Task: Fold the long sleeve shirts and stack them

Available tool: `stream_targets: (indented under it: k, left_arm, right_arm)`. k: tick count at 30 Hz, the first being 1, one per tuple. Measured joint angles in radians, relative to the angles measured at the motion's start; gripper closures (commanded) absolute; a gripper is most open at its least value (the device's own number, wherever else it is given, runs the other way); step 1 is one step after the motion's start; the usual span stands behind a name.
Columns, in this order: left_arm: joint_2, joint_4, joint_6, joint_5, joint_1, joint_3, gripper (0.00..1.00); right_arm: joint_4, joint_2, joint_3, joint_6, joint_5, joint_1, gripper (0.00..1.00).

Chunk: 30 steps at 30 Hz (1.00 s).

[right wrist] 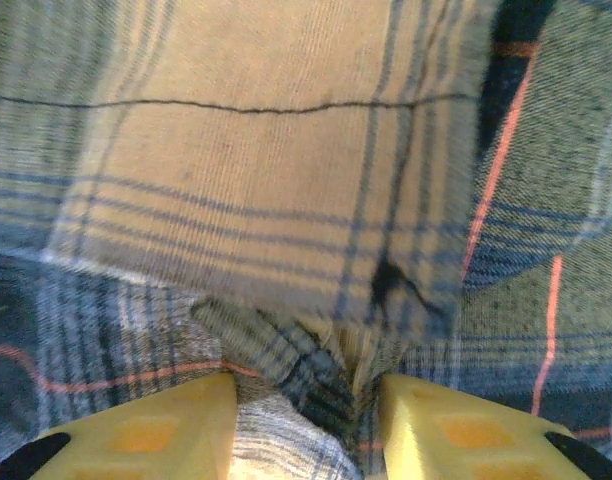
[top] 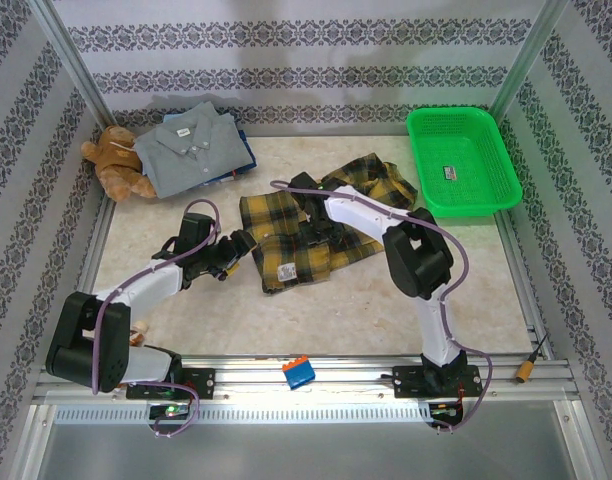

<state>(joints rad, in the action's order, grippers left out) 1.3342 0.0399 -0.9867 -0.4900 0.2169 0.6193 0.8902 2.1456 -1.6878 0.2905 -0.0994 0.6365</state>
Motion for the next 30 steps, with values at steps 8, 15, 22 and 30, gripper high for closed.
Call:
stream_targets:
  k: [8, 15, 22, 30]
  left_arm:
    - [-0.011, 0.005, 0.006, 0.0, 0.0, 0.0, 0.19]
    - [-0.011, 0.012, 0.01, 0.0, 0.0, 0.0, 0.2]
    - [0.011, 0.012, 0.01, 0.0, 0.018, 0.0, 0.2]
    - [0.053, 0.01, 0.001, 0.021, 0.033, 0.0, 0.21]
  right_arm:
    - [-0.013, 0.023, -0.009, -0.03, -0.015, -0.013, 0.91]
    - [-0.009, -0.006, -0.087, -0.089, -0.027, -0.013, 0.97]
    - [-0.002, -0.008, -0.156, -0.149, -0.046, -0.02, 0.98]
    - [0.019, -0.003, -0.173, -0.227, -0.109, -0.033, 0.93]
